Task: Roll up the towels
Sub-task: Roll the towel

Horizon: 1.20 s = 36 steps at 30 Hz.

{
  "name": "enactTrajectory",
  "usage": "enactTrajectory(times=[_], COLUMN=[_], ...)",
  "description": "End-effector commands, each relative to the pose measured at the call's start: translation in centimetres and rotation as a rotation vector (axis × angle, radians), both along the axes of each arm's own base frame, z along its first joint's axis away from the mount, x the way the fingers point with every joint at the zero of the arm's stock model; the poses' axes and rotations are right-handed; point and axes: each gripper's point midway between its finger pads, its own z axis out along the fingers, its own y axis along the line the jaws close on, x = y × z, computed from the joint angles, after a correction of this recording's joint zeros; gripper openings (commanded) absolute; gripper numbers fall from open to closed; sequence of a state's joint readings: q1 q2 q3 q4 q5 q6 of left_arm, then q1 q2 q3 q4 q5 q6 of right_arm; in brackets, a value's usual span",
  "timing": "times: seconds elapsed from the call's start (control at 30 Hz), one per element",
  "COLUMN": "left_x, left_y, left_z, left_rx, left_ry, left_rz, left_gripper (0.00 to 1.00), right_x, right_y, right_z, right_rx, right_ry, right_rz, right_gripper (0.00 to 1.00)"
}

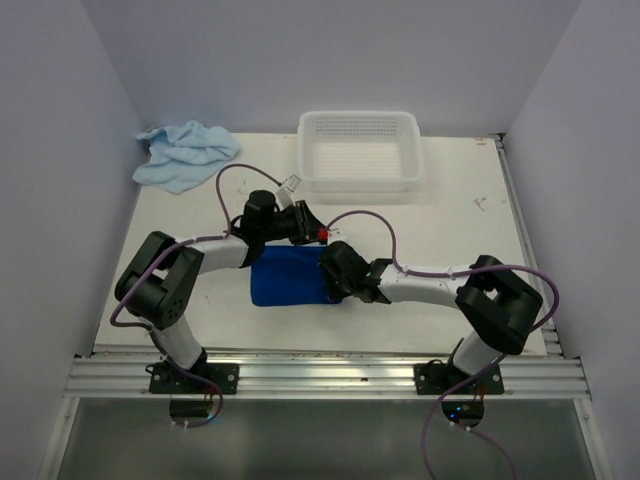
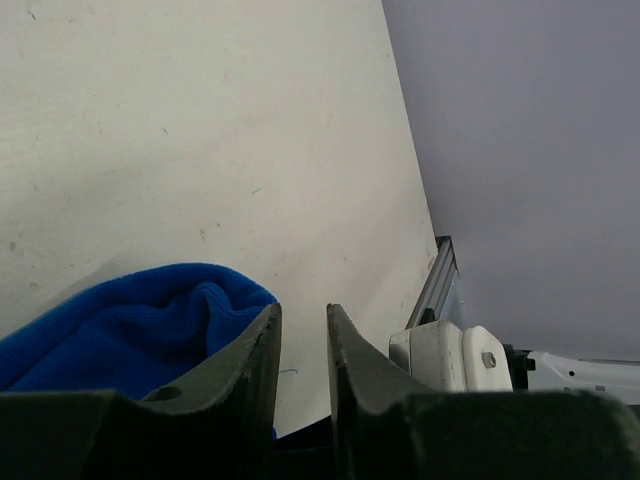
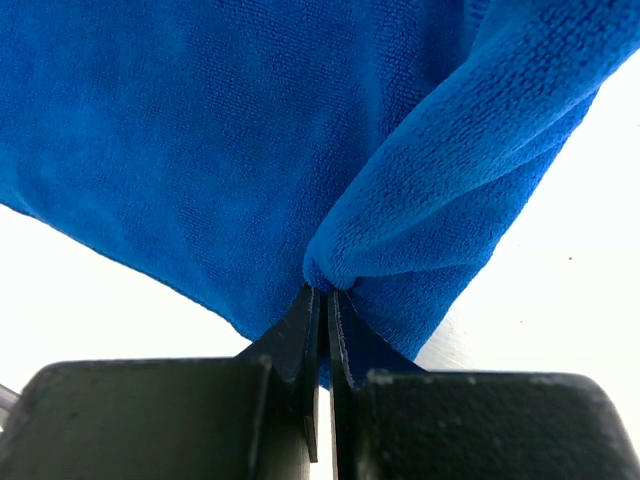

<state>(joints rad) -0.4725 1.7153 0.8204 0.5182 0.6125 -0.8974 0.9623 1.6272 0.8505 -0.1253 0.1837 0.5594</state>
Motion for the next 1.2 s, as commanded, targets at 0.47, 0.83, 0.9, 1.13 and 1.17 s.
enactTrajectory(times=[0.47,0.83,0.9,1.13,1.17], left_x=[-1.2,-2.4,-2.7,-3.8,-3.8], left_y=[0.3,-0.2,-0.2,0.6,0.6], left_z=[-1.5,-2.9,-3.4,-5.7,-5.8], left_rx=[0.09,0.086,0.09,0.139,0.139], left_ry=[-0.069,-0.038,-0.033,0.009,0.006], left_rz=[-0.056,-0.108,-0.116,-0.104,-0.102], left_gripper=[0.66,0.6,0.56,0.47,0.47], right_x=[-0.7,-0.8,-0.7,-0.7,-0.7], right_y=[-0.3,-0.3,-0.2,-0.3,-0.3], right_z=[-1.6,-2.2,-2.2,-2.2,-2.2], right_rx=[-0.025,-0.025,-0.02,-0.022,-0.022], right_ry=[0.035,0.048,0.048,0.046,0.047], right_rz=[0.001,-0.017,-0.019,-0.025,-0.026], right_gripper=[0.0,0.0,0.0,0.0,0.0])
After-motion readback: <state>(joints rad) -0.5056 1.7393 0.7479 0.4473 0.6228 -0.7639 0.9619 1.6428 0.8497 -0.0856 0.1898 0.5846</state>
